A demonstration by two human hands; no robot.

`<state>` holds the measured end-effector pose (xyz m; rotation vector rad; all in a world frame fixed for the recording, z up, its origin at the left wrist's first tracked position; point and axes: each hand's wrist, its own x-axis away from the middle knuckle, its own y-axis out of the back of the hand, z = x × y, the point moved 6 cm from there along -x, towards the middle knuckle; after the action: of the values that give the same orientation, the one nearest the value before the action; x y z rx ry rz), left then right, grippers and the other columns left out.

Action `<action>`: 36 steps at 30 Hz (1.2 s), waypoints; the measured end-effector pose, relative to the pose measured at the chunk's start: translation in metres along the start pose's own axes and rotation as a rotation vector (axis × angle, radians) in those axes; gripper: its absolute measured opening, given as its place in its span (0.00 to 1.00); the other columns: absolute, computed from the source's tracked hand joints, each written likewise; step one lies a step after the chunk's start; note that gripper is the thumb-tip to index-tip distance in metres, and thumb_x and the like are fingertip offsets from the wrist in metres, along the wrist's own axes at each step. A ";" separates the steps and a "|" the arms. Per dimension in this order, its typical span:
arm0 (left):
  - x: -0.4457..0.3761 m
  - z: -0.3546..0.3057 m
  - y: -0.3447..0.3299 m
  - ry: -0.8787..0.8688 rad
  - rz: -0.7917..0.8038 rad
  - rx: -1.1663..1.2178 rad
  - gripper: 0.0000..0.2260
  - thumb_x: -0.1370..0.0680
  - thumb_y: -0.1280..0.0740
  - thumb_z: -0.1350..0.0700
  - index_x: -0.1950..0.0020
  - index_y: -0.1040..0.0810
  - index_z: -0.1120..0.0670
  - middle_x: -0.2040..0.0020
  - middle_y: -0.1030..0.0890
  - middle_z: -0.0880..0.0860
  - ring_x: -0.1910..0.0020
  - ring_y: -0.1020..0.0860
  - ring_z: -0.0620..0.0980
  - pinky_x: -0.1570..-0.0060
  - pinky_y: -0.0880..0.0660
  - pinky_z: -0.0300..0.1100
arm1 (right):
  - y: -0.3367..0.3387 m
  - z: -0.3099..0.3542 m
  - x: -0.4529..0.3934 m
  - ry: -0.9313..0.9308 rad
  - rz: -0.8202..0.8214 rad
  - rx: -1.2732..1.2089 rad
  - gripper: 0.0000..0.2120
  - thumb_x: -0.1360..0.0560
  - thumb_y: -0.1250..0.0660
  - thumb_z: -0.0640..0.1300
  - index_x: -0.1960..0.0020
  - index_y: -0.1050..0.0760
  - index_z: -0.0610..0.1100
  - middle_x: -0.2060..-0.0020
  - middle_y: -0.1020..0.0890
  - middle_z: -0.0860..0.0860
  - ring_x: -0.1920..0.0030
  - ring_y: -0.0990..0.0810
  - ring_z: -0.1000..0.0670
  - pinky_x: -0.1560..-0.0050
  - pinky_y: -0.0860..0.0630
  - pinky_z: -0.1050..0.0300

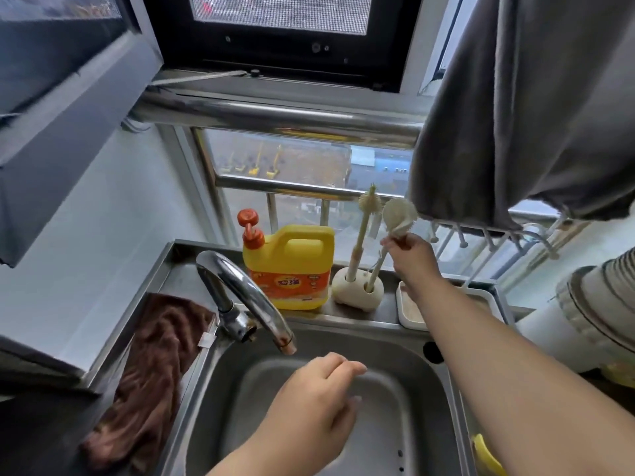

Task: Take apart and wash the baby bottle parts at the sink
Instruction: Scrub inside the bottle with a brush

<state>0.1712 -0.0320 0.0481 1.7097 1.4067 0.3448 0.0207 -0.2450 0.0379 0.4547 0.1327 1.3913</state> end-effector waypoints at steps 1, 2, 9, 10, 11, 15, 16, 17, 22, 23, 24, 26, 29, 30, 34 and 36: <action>-0.001 0.000 -0.001 0.007 -0.005 0.001 0.14 0.29 0.39 0.52 0.43 0.26 0.47 0.51 0.24 0.43 0.55 0.24 0.42 0.62 0.24 0.37 | 0.002 0.003 0.001 0.038 -0.013 -0.011 0.09 0.23 0.33 0.45 0.45 0.22 0.42 0.49 0.19 0.48 0.49 0.23 0.49 0.46 0.30 0.56; -0.001 0.001 -0.003 0.018 -0.007 0.006 0.14 0.28 0.38 0.52 0.43 0.27 0.47 0.51 0.24 0.43 0.55 0.24 0.42 0.63 0.23 0.37 | 0.005 0.006 0.002 0.078 -0.023 -0.028 0.07 0.24 0.32 0.44 0.48 0.22 0.42 0.52 0.18 0.49 0.50 0.23 0.50 0.47 0.30 0.57; -0.006 -0.007 -0.011 0.037 0.008 0.036 0.12 0.27 0.38 0.51 0.44 0.25 0.47 0.51 0.24 0.40 0.54 0.25 0.38 0.56 0.29 0.28 | 0.053 0.063 0.033 0.364 -0.187 0.017 0.12 0.27 0.30 0.51 0.51 0.26 0.44 0.57 0.19 0.52 0.54 0.20 0.52 0.53 0.26 0.58; -0.007 -0.010 -0.010 0.039 0.010 0.047 0.12 0.27 0.38 0.51 0.44 0.24 0.48 0.51 0.25 0.40 0.54 0.25 0.38 0.55 0.32 0.25 | 0.061 0.071 0.044 0.405 -0.198 0.036 0.13 0.27 0.30 0.51 0.50 0.27 0.43 0.57 0.19 0.52 0.55 0.20 0.53 0.54 0.26 0.60; -0.008 -0.014 -0.009 0.037 0.015 0.064 0.12 0.27 0.38 0.51 0.44 0.24 0.49 0.51 0.25 0.40 0.54 0.25 0.38 0.54 0.33 0.24 | 0.065 0.075 0.057 0.429 -0.186 0.043 0.13 0.27 0.30 0.50 0.50 0.28 0.44 0.58 0.20 0.52 0.57 0.21 0.54 0.55 0.26 0.64; -0.014 -0.044 0.014 -0.106 -0.019 0.075 0.12 0.27 0.37 0.56 0.45 0.24 0.51 0.51 0.23 0.45 0.54 0.23 0.42 0.55 0.28 0.29 | 0.053 0.057 0.103 0.321 0.084 -0.146 0.08 0.25 0.31 0.44 0.55 0.31 0.49 0.62 0.23 0.49 0.67 0.21 0.53 0.65 0.22 0.57; -0.017 -0.052 0.027 -0.147 -0.061 0.059 0.12 0.27 0.37 0.57 0.45 0.24 0.52 0.50 0.22 0.47 0.53 0.23 0.44 0.55 0.26 0.33 | 0.043 0.047 0.110 0.288 0.143 -0.123 0.07 0.25 0.31 0.44 0.56 0.30 0.49 0.63 0.23 0.50 0.69 0.23 0.53 0.69 0.24 0.57; -0.021 -0.056 0.042 -0.174 -0.113 0.039 0.11 0.27 0.37 0.57 0.45 0.24 0.53 0.50 0.21 0.49 0.52 0.23 0.46 0.53 0.25 0.36 | 0.033 0.038 0.116 0.260 0.193 -0.070 0.06 0.25 0.32 0.46 0.55 0.30 0.49 0.64 0.23 0.50 0.70 0.24 0.54 0.70 0.26 0.57; -0.050 -0.030 0.123 0.019 -0.272 -0.146 0.13 0.24 0.36 0.53 0.43 0.22 0.57 0.46 0.21 0.53 0.47 0.23 0.50 0.46 0.25 0.43 | -0.029 0.021 0.141 0.115 0.425 0.007 0.05 0.23 0.34 0.47 0.54 0.28 0.47 0.66 0.22 0.49 0.68 0.26 0.54 0.64 0.30 0.59; -0.054 -0.018 0.137 0.088 -0.283 -0.186 0.13 0.23 0.34 0.53 0.42 0.22 0.58 0.45 0.21 0.54 0.46 0.23 0.52 0.46 0.27 0.43 | -0.040 0.023 0.143 0.086 0.460 0.060 0.04 0.22 0.35 0.47 0.53 0.28 0.46 0.67 0.22 0.51 0.69 0.25 0.56 0.64 0.30 0.62; -0.057 -0.004 0.148 0.158 -0.277 -0.216 0.15 0.23 0.34 0.53 0.40 0.23 0.59 0.43 0.21 0.56 0.44 0.24 0.54 0.45 0.30 0.42 | -0.050 0.026 0.142 0.066 0.486 0.115 0.05 0.21 0.36 0.47 0.52 0.28 0.46 0.67 0.21 0.53 0.69 0.25 0.58 0.65 0.30 0.63; -0.061 0.027 0.163 0.265 -0.207 -0.249 0.22 0.24 0.38 0.44 0.37 0.24 0.59 0.39 0.23 0.55 0.39 0.26 0.53 0.41 0.33 0.41 | -0.067 0.035 0.140 0.053 0.513 0.177 0.06 0.20 0.38 0.49 0.51 0.27 0.47 0.67 0.20 0.54 0.69 0.25 0.57 0.64 0.29 0.61; -0.065 0.063 0.167 0.315 -0.047 -0.224 0.33 0.26 0.48 0.33 0.30 0.29 0.54 0.30 0.28 0.49 0.31 0.32 0.47 0.31 0.35 0.48 | -0.083 0.055 0.138 0.034 0.547 0.172 0.09 0.20 0.40 0.50 0.51 0.24 0.47 0.65 0.18 0.53 0.70 0.26 0.56 0.68 0.29 0.61; -0.065 0.071 0.165 0.324 -0.007 -0.215 0.32 0.24 0.49 0.33 0.29 0.31 0.53 0.28 0.31 0.48 0.30 0.34 0.46 0.30 0.37 0.48 | -0.087 0.061 0.138 0.033 0.564 0.170 0.09 0.20 0.40 0.50 0.51 0.23 0.48 0.63 0.18 0.52 0.69 0.27 0.56 0.68 0.29 0.62; -0.067 0.093 0.158 0.389 0.090 -0.169 0.26 0.20 0.50 0.39 0.27 0.33 0.51 0.26 0.37 0.45 0.27 0.40 0.43 0.31 0.45 0.38 | -0.098 0.073 0.140 0.031 0.605 0.113 0.10 0.19 0.40 0.46 0.55 0.22 0.49 0.68 0.20 0.54 0.70 0.28 0.56 0.68 0.30 0.64; -0.069 0.100 0.156 0.385 0.108 -0.090 0.35 0.25 0.54 0.30 0.27 0.33 0.50 0.25 0.38 0.44 0.27 0.42 0.41 0.30 0.48 0.37 | -0.102 0.072 0.140 0.002 0.606 0.110 0.10 0.19 0.40 0.45 0.55 0.21 0.48 0.73 0.21 0.57 0.72 0.29 0.57 0.72 0.31 0.67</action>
<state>0.3194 -0.1353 0.1284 1.7088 1.5444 0.8205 0.1656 -0.1372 0.0879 0.6157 0.0748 1.9850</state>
